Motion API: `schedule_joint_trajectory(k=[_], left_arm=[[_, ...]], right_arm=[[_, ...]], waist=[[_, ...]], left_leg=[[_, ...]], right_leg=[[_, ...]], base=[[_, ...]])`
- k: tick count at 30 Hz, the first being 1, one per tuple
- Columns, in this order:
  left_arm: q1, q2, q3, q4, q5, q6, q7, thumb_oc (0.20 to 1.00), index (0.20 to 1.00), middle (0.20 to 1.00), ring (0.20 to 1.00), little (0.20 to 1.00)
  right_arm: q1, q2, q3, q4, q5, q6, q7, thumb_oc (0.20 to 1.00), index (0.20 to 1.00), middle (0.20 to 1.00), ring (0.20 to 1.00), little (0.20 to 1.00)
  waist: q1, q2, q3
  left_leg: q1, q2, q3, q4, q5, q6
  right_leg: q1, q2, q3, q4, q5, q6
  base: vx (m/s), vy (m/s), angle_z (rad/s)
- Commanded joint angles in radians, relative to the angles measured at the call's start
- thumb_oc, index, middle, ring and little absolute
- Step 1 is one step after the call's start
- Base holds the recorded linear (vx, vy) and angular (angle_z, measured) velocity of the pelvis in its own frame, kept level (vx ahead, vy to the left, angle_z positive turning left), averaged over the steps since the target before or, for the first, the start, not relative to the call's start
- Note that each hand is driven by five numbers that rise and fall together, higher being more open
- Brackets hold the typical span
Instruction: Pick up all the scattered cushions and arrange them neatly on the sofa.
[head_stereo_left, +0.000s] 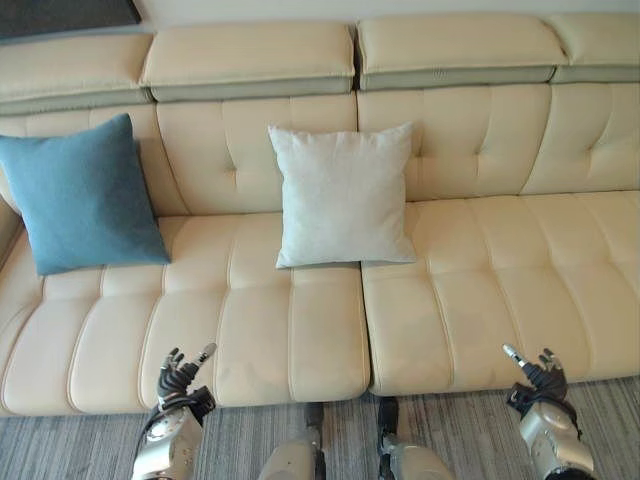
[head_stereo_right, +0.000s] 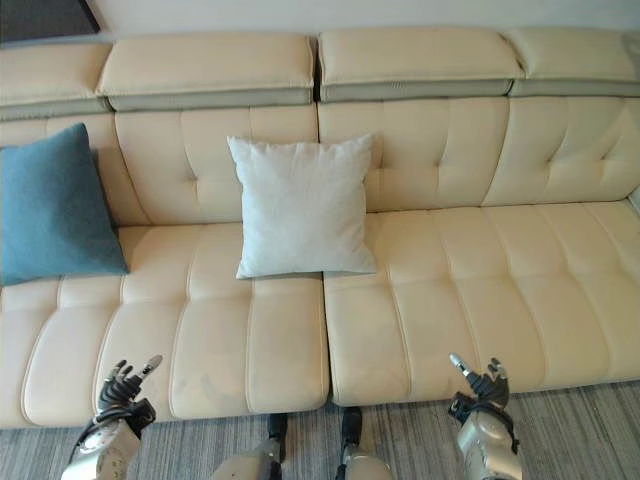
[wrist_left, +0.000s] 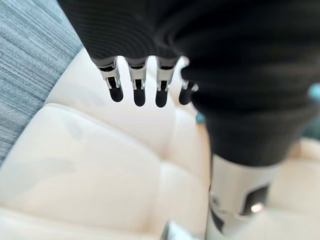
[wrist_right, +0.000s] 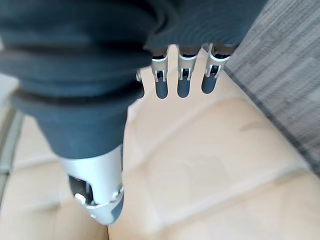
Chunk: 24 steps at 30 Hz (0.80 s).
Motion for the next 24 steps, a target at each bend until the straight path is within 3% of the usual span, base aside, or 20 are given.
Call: schedule_joint_trajectory(k=[1, 4, 6, 7, 9, 10, 11, 13, 16, 17, 18, 19, 21, 24], left_arm=[[-0.043, 0.026, -0.029, 0.013, 0.099, -0.011, -0.017, 1.000, 1.000, 1.000, 1.000, 1.000], [-0.046, 0.018, -0.039, 0.015, 0.097, -0.019, -0.006, 1.000, 1.000, 1.000, 1.000, 1.000], [-0.034, 0.016, -0.050, 0.011, 0.115, -0.018, -0.009, 1.000, 1.000, 1.000, 1.000, 1.000], [-0.034, 0.016, -0.050, 0.011, 0.115, -0.018, -0.009, 1.000, 1.000, 1.000, 1.000, 1.000], [-0.013, 0.018, -0.076, 0.013, 0.146, -0.010, -0.033, 1.000, 1.000, 1.000, 1.000, 1.000], [-0.013, 0.017, -0.076, 0.013, 0.146, -0.010, -0.033, 1.000, 1.000, 1.000, 1.000, 1.000], [-0.001, 0.024, -0.078, 0.025, 0.168, 0.000, -0.037, 1.000, 1.000, 1.000, 1.000, 1.000], [0.007, 0.022, -0.077, 0.025, 0.162, 0.005, -0.038, 1.000, 1.000, 1.000, 1.000, 1.000], [0.009, 0.017, -0.068, 0.045, 0.152, 0.006, -0.029, 1.000, 1.000, 1.000, 1.000, 1.000], [0.008, 0.017, -0.068, 0.045, 0.152, 0.006, -0.029, 1.000, 1.000, 1.000, 1.000, 1.000], [0.002, 0.019, -0.075, 0.046, 0.153, 0.006, -0.029, 1.000, 1.000, 1.000, 1.000, 1.000], [0.002, 0.019, -0.075, 0.046, 0.153, 0.006, -0.029, 1.000, 1.000, 1.000, 1.000, 1.000], [-0.008, 0.019, -0.085, 0.045, 0.162, 0.007, -0.034, 1.000, 1.000, 1.000, 1.000, 1.000], [-0.016, 0.015, -0.097, 0.041, 0.171, 0.008, -0.036, 1.000, 1.000, 1.000, 1.000, 1.000]], right_arm=[[-0.036, 0.013, 0.020, -0.029, 0.004, -0.027, 0.027, 1.000, 1.000, 1.000, 1.000, 1.000], [-0.043, 0.017, 0.064, -0.036, -0.042, -0.023, 0.029, 1.000, 1.000, 1.000, 1.000, 1.000], [-0.041, 0.019, 0.093, -0.032, -0.064, -0.021, 0.041, 1.000, 1.000, 1.000, 1.000, 1.000], [-0.041, 0.019, 0.093, -0.032, -0.064, -0.021, 0.041, 1.000, 1.000, 1.000, 1.000, 1.000], [-0.016, 0.025, 0.111, 0.009, -0.060, -0.018, 0.065, 1.000, 1.000, 1.000, 1.000, 1.000], [-0.016, 0.025, 0.111, 0.009, -0.059, -0.018, 0.065, 1.000, 1.000, 1.000, 1.000, 1.000], [0.002, 0.035, 0.113, 0.025, -0.049, -0.014, 0.074, 1.000, 1.000, 1.000, 1.000, 1.000], [0.010, 0.038, 0.111, 0.019, -0.044, -0.011, 0.076, 1.000, 1.000, 1.000, 1.000, 1.000], [0.004, 0.045, 0.133, 0.026, -0.012, -0.011, 0.076, 1.000, 1.000, 1.000, 1.000, 1.000], [0.003, 0.045, 0.133, 0.026, -0.012, -0.011, 0.077, 1.000, 1.000, 1.000, 1.000, 1.000], [0.004, 0.037, 0.144, 0.016, -0.006, -0.014, 0.074, 1.000, 1.000, 1.000, 1.000, 1.000], [0.004, 0.037, 0.144, 0.016, -0.006, -0.013, 0.074, 1.000, 1.000, 1.000, 1.000, 1.000], [0.006, 0.019, 0.150, 0.003, 0.002, -0.020, 0.073, 1.000, 1.000, 1.000, 1.000, 1.000], [0.002, 0.005, 0.156, 0.013, -0.007, -0.019, 0.072, 1.000, 1.000, 1.000, 1.000, 1.000]], waist=[[-0.007, -0.018, -0.001], [0.001, -0.020, 0.052], [0.004, -0.011, 0.069], [0.004, -0.011, 0.068], [0.004, -0.012, 0.049], [0.004, -0.012, 0.047], [0.013, -0.024, 0.028], [0.019, -0.032, 0.016], [0.047, -0.054, 0.005], [0.047, -0.054, 0.005], [0.045, -0.051, 0.017], [0.044, -0.050, 0.018], [0.032, -0.029, 0.050], [0.024, -0.018, 0.067]], left_leg=[[0.097, -0.048, 0.013, 0.001, -0.170, -0.003], [0.088, -0.037, 0.041, 0.001, -0.152, 0.007], [0.070, -0.022, 0.052, 0.001, -0.136, 0.014], [0.069, -0.022, 0.052, 0.001, -0.136, 0.014], [0.055, -0.022, 0.051, 0.001, -0.134, 0.016], [0.052, -0.021, 0.051, 0.001, -0.133, 0.016], [0.048, -0.026, 0.051, 0.001, -0.135, 0.011], [0.043, -0.029, 0.052, 0.001, -0.131, 0.007], [-0.015, -0.021, 0.060, 0.001, -0.070, -0.012], [-0.016, -0.020, 0.060, 0.001, -0.070, -0.012], [-0.047, -0.006, 0.055, 0.001, -0.016, -0.048], [-0.047, -0.006, 0.053, 0.001, -0.015, -0.049], [-0.064, 0.010, 0.039, 0.001, 0.036, -0.090], [-0.074, 0.017, 0.025, 0.001, 0.051, -0.105]], right_leg=[[0.035, -0.025, -0.023, 0.002, -0.092, 0.093], [-0.008, -0.024, -0.034, 0.074, -0.082, 0.099], [-0.036, -0.022, -0.041, 0.229, -0.170, 0.081], [-0.037, -0.022, -0.041, 0.229, -0.170, 0.081], [-0.014, -0.017, -0.034, 0.386, -0.277, 0.056], [-0.018, -0.017, -0.034, 0.388, -0.276, 0.055], [0.044, -0.022, -0.029, 0.389, -0.301, 0.053], [0.085, -0.016, -0.022, 0.351, -0.295, 0.054], [0.180, 0.019, -0.017, 0.143, -0.313, 0.032], [0.181, 0.020, -0.017, 0.139, -0.310, 0.031], [0.196, 0.060, -0.014, 0.059, -0.302, 0.009], [0.199, 0.061, -0.015, 0.054, -0.299, 0.008], [0.205, 0.091, -0.035, 0.024, -0.291, -0.010], [0.199, 0.094, -0.063, 0.027, -0.283, -0.016]], base=[[-0.20, 0.126, -0.13], [-0.28, 0.088, -0.24], [-0.21, 0.042, -0.40], [-0.11, 0.018, -0.27], [-0.11, -0.016, -0.08], [-0.11, -0.099, -0.08], [-0.05, -0.075, 0.01], [-0.09, -0.145, 0.11], [-0.24, -0.232, -0.10], [-0.36, -0.285, -0.33], [-0.26, -0.212, -0.27], [-0.47, -0.359, 0.01], [-0.34, -0.239, 0.26], [-0.25, -0.129, 0.33]])
